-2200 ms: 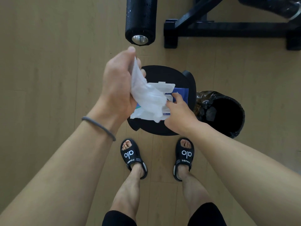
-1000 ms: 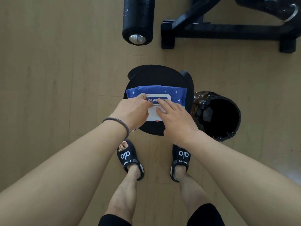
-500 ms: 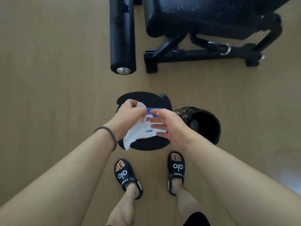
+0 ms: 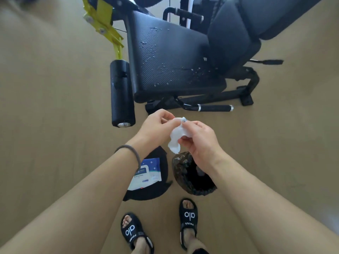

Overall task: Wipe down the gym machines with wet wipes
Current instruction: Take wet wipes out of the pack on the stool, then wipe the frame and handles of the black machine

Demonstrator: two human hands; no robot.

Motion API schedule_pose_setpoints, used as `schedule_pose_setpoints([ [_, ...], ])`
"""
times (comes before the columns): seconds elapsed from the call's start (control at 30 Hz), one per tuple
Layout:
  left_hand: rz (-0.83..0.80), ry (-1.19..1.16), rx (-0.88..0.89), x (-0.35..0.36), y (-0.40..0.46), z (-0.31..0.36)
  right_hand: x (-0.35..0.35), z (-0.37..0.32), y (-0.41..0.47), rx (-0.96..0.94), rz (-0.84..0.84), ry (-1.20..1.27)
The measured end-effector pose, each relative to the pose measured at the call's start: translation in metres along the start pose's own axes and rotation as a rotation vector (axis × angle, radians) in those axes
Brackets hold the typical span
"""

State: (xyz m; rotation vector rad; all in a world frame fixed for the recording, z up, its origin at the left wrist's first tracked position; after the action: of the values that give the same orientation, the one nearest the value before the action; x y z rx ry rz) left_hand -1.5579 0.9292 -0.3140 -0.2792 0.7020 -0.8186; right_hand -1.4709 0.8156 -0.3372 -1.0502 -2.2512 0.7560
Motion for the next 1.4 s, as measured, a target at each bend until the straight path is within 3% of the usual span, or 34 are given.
schedule_pose_setpoints([
  [0.3,0.113,0.098,0.020,-0.018,0.011,0.016,0.008,-0.038,0.001,-0.039,0.025,-0.033],
  [0.53,0.196,0.057,0.128,-0.086,0.013,0.072,0.066,-0.114,-0.023,-0.324,0.009,-0.279],
  [0.8,0.296,-0.082,0.372,-0.189,0.000,0.161,0.141,-0.223,-0.072,-0.718,-0.041,-0.323],
  [0.97,0.354,-0.171,0.410,-0.226,-0.007,0.190,0.163,-0.263,-0.086,-0.936,0.021,-0.381],
  [1.07,0.407,-0.165,0.421,-0.238,-0.002,0.203,0.175,-0.282,-0.084,-1.178,0.092,-0.608],
  [1.13,0.430,-0.106,0.398,-0.242,0.004,0.209,0.185,-0.289,-0.069,-1.291,0.101,-0.963],
  [1.23,0.420,-0.036,0.381,-0.242,0.008,0.208,0.192,-0.283,-0.043,-1.272,0.114,-1.581],
  [1.3,0.434,0.012,0.374,-0.242,0.010,0.206,0.191,-0.280,-0.033,-1.240,0.111,-1.715],
  [1.4,0.519,0.050,0.386,-0.251,0.013,0.208,0.193,-0.277,-0.029,-1.277,0.163,-1.719],
])
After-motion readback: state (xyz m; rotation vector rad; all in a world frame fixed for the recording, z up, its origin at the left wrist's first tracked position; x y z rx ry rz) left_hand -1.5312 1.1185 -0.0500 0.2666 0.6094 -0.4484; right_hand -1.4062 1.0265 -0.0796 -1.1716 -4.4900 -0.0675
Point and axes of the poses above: each hand's wrist, its own y-axis towards the middle knuckle, its own x-axis out of the palm, z = x × y, the point moved 4 cm from there along y, towards the middle knuckle, and after that the axes turned 5 degrees about y, right-handed, at the moved point
